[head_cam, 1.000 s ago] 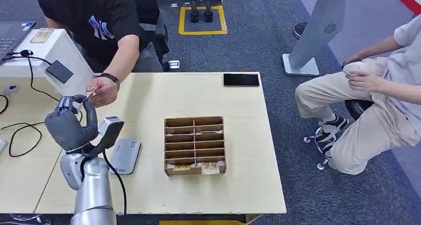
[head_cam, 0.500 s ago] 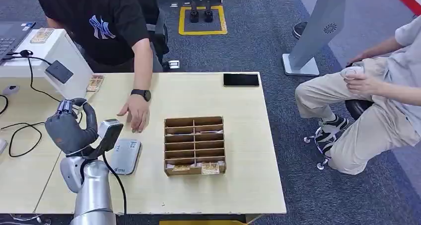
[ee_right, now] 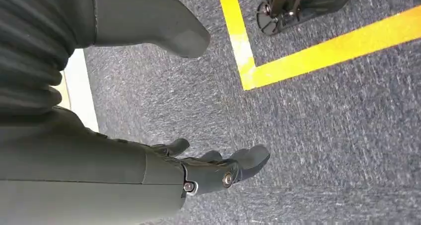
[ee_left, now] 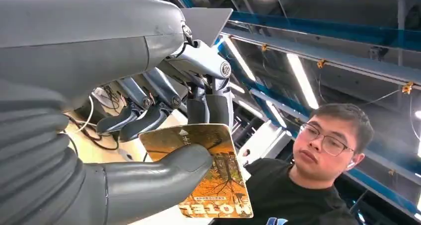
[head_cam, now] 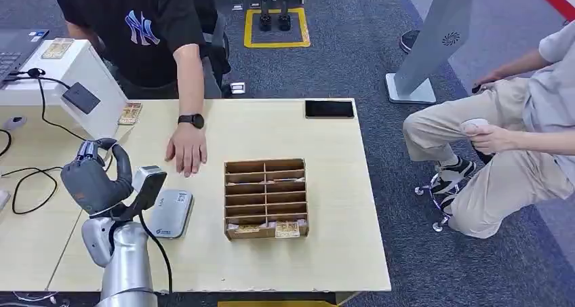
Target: Pass the card to the sensor for recognition and then transmit it.
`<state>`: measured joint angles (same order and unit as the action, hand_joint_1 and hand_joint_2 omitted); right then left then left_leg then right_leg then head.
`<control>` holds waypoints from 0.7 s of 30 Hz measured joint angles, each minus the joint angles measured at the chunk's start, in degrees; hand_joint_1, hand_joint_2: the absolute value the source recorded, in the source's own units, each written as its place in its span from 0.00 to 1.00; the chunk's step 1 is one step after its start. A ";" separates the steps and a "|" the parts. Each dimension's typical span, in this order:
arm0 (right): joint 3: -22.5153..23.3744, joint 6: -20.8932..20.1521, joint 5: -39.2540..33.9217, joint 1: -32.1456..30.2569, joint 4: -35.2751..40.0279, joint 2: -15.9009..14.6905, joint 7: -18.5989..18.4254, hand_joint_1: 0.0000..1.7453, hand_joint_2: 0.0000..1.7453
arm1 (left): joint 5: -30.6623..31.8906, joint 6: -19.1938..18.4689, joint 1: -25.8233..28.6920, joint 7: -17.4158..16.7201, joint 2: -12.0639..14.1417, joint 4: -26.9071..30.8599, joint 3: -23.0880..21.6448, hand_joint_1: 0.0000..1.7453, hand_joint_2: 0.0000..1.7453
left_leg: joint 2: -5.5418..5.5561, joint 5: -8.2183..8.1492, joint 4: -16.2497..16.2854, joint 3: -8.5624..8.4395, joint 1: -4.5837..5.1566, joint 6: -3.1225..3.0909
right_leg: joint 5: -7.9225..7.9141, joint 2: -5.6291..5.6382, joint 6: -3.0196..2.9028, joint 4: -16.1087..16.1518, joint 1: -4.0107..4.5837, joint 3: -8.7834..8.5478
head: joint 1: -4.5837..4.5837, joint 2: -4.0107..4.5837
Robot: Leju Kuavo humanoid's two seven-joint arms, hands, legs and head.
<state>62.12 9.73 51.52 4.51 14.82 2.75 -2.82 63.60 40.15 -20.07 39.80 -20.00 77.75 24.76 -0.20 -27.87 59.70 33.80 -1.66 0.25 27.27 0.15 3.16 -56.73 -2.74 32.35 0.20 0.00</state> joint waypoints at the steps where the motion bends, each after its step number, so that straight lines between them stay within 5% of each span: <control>1: 0.11 0.11 -0.07 -0.05 0.00 0.00 0.00 0.00 1.00 | 0.31 0.00 0.04 -0.02 0.00 -0.08 0.04 1.00 1.00 | 0.00 0.00 0.00 0.00 0.00 0.00 | 0.00 0.00 0.00 0.00 0.00 0.00 | 0.00 0.00; 13: 1.60 -0.13 0.09 -0.58 0.11 -0.02 -0.46 0.00 1.00 | 14.43 0.00 1.87 -6.96 0.20 -2.19 1.99 1.00 1.00 | -0.02 -0.01 0.00 0.01 0.00 0.00 | 0.00 0.01 0.00 0.00 0.00 0.00 | 0.00 0.00; 16: 1.90 -0.18 0.11 -0.66 0.17 -0.07 -0.20 0.00 1.00 | 18.15 0.00 3.48 -11.96 0.83 -2.58 1.97 1.00 1.00 | -0.02 -0.01 0.00 0.00 0.00 0.00 | 0.01 0.01 0.00 0.00 0.00 0.00 | 0.00 0.00; 21: 2.60 -0.44 0.28 -0.85 0.31 -0.24 -0.13 0.00 1.00 | 21.16 0.00 8.57 -25.01 3.81 -2.84 -1.89 1.00 1.00 | -0.04 -0.02 -0.01 -0.01 0.00 0.00 | 0.06 0.03 -0.01 0.01 0.00 0.06 | 0.00 0.00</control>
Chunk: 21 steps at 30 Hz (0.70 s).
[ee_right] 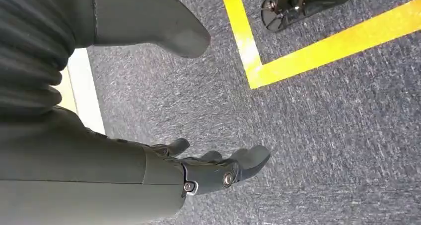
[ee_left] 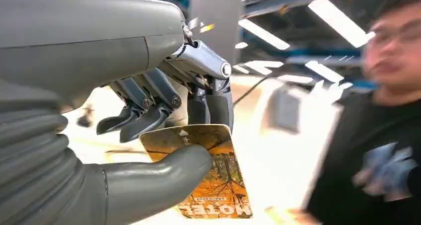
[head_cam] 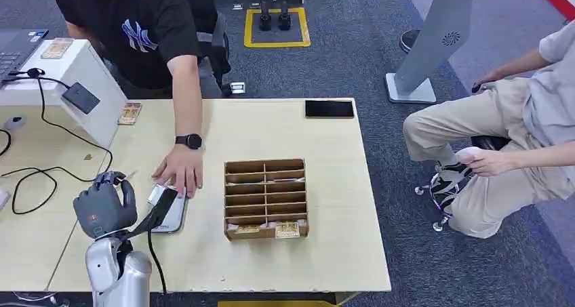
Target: Pass the card to the sensor for recognition and then transmit it.
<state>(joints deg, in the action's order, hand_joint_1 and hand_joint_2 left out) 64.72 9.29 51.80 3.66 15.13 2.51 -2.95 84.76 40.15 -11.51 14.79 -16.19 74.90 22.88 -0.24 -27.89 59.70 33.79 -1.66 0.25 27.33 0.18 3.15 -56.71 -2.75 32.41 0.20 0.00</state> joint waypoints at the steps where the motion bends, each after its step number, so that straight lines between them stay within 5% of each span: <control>1: 0.26 -0.07 0.00 -0.01 0.06 -0.02 0.00 0.00 1.00 | 1.04 0.00 0.84 -3.01 0.78 -0.13 -1.47 1.00 1.00 | 0.00 -0.02 0.00 0.01 0.00 0.03 | 0.00 0.00 0.00 0.00 0.00 0.00 | 0.00 0.00; 9: 0.85 0.09 0.83 -0.12 0.13 -0.11 0.15 0.00 1.00 | 3.28 0.00 5.16 -14.42 6.01 -1.81 -10.53 1.00 1.00 | 0.00 -0.02 0.00 0.00 0.00 0.02 | 0.00 0.00 0.00 0.00 -0.01 -0.02 | 0.00 0.00; 21: 1.64 0.13 1.01 -0.21 0.42 -0.15 0.17 0.00 1.00 | 3.45 0.02 7.32 -17.26 9.79 -5.16 -17.48 1.00 1.00 | 0.00 -0.02 0.00 0.00 0.00 0.03 | 0.01 -0.01 0.00 0.00 0.00 -0.02 | 0.00 0.00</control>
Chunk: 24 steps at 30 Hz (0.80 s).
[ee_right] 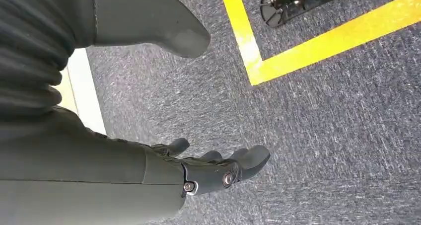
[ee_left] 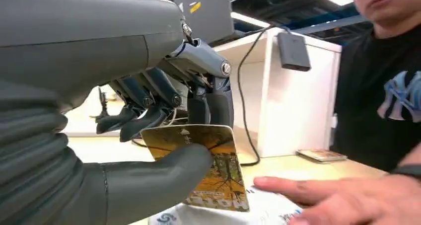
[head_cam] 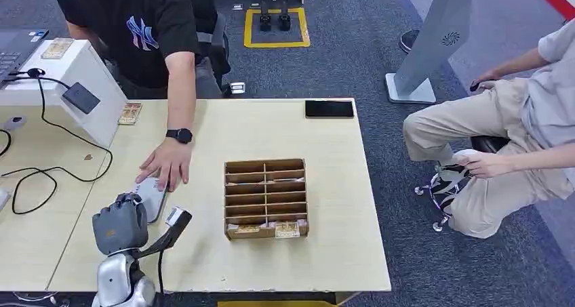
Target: Pass the card to the sensor for recognition and then transmit it.
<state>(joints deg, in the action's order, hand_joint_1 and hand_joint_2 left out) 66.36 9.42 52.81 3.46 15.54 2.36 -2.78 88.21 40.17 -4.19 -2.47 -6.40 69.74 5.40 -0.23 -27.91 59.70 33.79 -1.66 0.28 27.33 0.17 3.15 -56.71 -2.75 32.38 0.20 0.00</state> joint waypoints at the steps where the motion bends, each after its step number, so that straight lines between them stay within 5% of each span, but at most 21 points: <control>1: 0.02 0.00 0.00 -0.02 0.02 0.00 0.00 0.00 1.00 | -0.02 0.00 0.02 0.00 0.22 -0.24 -0.31 1.00 1.00 | 0.00 0.00 0.00 0.00 0.00 0.00 | 0.00 0.00 0.00 0.00 0.00 0.00 | 0.00 0.00; 15: -0.07 0.17 -1.14 -0.31 0.61 -0.44 0.09 0.00 1.00 | -1.31 -0.13 -0.02 0.57 1.07 -5.84 -3.37 1.00 1.00 | 0.01 0.00 0.00 -0.02 0.01 0.00 | 0.00 -0.01 0.00 0.00 0.00 -0.03 | -0.02 0.00; 24: -0.11 0.19 -1.09 -0.42 0.70 -0.50 -0.07 0.00 1.00 | -1.33 0.15 -3.35 -4.13 2.27 -15.40 -6.95 1.00 1.00 | 0.06 -0.01 -0.05 -0.27 0.01 0.01 | 0.05 -0.14 -0.04 0.00 -0.01 -0.36 | -0.02 0.00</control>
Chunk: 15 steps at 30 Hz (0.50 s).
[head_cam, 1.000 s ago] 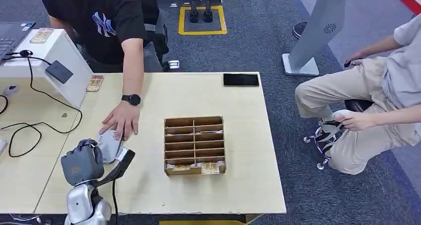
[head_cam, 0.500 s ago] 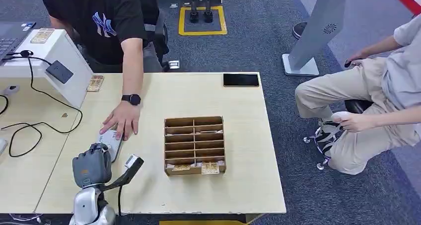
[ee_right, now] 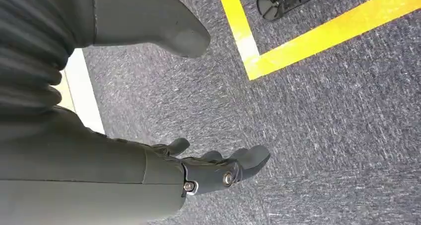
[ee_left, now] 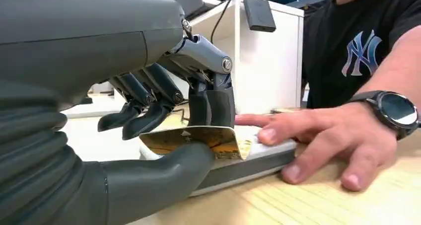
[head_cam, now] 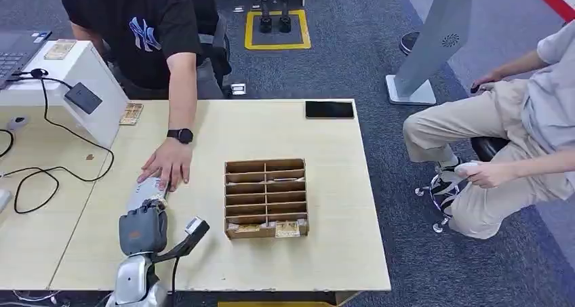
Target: Pass the card to the sensor for recognition and then transmit it.
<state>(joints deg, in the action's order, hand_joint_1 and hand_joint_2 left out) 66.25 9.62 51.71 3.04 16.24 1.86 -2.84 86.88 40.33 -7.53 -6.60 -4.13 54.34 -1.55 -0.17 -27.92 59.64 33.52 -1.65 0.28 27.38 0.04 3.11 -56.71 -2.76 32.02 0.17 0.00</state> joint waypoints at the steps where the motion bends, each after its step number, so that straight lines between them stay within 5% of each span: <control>1: 0.00 -0.02 0.00 0.00 0.00 0.00 0.00 0.00 1.00 | -0.09 0.00 -0.52 -0.31 0.09 -0.71 -0.24 1.00 1.00 | 0.01 -0.01 -0.02 -0.07 0.00 0.02 | 0.01 -0.02 -0.01 0.00 0.00 -0.10 | 0.00 0.00; 15: 0.00 0.00 0.00 -0.02 0.00 0.00 -0.13 0.00 1.00 | -0.15 0.00 -2.49 -0.77 0.88 -4.53 -1.14 1.00 1.00 | 0.09 -0.08 -0.18 -0.91 0.01 0.06 | 0.18 -0.04 0.00 0.00 -0.01 -0.78 | 0.02 0.00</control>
<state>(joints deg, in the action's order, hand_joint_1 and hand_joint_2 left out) 66.25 9.62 51.71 3.01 16.24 1.86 -2.97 86.73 40.33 -10.03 -7.37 -3.26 49.81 -2.69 -0.08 -28.00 59.46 32.61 -1.64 0.34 27.56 0.00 3.11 -56.72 -2.76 31.24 0.20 0.00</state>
